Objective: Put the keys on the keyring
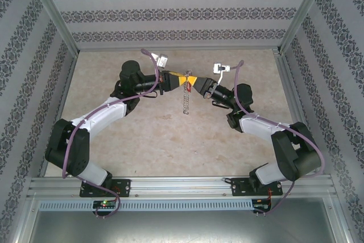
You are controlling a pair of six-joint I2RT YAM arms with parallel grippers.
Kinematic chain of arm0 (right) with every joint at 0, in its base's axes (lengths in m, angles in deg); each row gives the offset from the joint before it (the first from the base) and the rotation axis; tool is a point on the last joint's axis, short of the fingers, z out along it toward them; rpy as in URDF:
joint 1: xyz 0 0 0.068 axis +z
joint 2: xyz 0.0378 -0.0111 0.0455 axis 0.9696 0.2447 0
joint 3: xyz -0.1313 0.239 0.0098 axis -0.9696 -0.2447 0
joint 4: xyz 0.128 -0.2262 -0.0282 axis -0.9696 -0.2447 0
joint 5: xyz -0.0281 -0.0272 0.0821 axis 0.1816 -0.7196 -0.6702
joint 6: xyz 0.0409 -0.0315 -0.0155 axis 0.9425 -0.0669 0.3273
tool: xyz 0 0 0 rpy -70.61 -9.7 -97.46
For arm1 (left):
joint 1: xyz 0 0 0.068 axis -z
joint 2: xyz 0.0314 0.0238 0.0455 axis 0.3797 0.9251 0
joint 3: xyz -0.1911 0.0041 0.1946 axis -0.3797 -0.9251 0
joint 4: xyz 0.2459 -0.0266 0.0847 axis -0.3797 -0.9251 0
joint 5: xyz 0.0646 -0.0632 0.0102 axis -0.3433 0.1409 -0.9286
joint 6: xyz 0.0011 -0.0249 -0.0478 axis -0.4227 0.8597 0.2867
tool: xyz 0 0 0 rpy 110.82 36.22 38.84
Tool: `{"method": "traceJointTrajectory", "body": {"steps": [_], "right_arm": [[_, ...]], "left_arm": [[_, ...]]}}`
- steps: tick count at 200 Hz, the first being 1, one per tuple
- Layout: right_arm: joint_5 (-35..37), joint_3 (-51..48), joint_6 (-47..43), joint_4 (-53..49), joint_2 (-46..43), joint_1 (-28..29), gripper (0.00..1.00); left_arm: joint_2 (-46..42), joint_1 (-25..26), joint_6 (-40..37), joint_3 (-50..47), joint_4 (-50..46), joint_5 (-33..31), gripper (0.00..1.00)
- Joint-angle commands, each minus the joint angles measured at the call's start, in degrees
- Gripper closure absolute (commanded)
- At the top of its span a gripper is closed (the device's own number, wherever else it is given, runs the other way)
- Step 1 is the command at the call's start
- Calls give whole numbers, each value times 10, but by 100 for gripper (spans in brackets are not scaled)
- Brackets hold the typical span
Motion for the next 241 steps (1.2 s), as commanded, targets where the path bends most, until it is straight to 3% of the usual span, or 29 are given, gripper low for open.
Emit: {"method": "traceJointTrajectory", "body": {"steps": [1,31,101,138,168,241], "right_arm": [[-20,13,3,7,3,-17,100],[-62,27,-1,-22,22,-32,100],[-178,68,-27,-51,98,-56,100],[-225,94,-28,-56,128,-61,100],[-230,108,-27,-59,147,-63,100],[-224,109,-18,-50,157,-61,100]], "left_arm": [[-20,-32,-45,20,-55,-39,83],[-42,-42,-134,41,-174,-48,69],[9,-43,-288,144,-419,9,60],[56,-43,-345,207,-526,49,60],[77,-44,-382,235,-593,73,66],[104,-43,-388,245,-609,90,71]]}}
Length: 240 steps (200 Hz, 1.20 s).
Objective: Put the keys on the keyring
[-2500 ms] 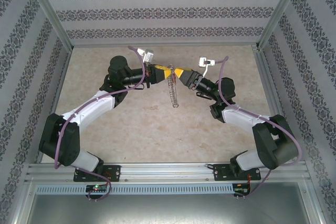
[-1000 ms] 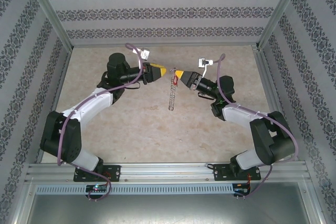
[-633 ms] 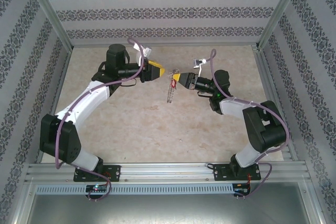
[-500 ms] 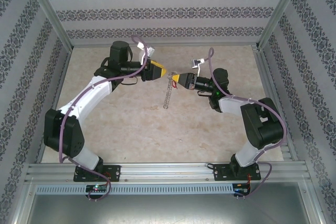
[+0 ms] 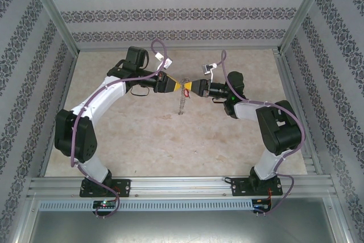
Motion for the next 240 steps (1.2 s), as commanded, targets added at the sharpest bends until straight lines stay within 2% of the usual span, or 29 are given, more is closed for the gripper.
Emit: {"method": "traceJointTrajectory", "body": {"steps": [1,195,240], "right_arm": [[-10,14,-3,33,-7,-4,100],[-6,3,-6,34,-20,6,100],[-8,-3,-8,36,-26,7,100]], "left_arm": [[17,0,-19,19,-26,23,71],[65,9,25,43,25,39,74],[66,9,20,47,25,18,74]]}}
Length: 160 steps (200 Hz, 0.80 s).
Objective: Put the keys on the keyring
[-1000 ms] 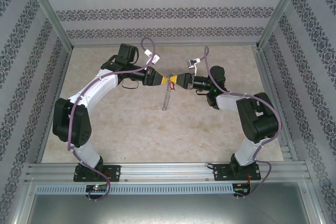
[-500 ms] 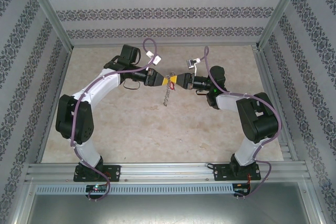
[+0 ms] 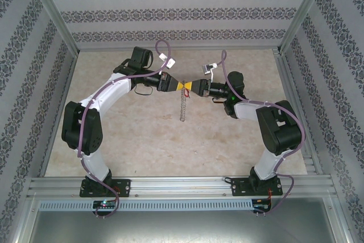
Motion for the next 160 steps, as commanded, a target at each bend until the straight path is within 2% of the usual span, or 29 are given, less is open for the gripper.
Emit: {"method": "traceJointTrajectory", "body": {"steps": [1,100,160], "right_arm": [[-8,-3,-8,34,-25,6,100],[-10,-12,-10,32,-35,1,100],[-9,-14,-10,32,-43,2,100]], "left_arm": [[10,5,0,21,16,-6,74],[-3,-6,-43,44,-29,-17,70],[19,-6,-35,58,-26,-3,70]]}}
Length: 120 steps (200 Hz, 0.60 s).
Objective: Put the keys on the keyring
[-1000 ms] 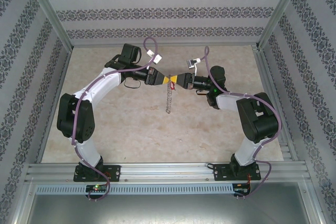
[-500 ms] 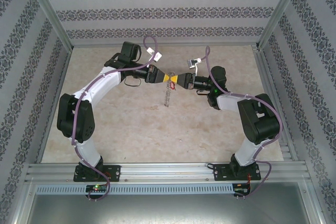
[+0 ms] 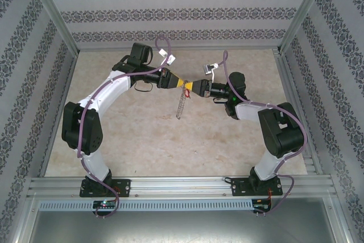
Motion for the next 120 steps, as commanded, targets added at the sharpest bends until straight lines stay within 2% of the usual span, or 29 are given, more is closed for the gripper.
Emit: {"method": "traceJointTrajectory", "body": {"steps": [1,120], "right_arm": [[-8,-3,-9,32,-23,2,100],[-5,3,-8,32,-18,4,100]], "left_arm": [[16,-4,-10,20,-9,12,70],[25,11,-21,10,-6,62,72]]}}
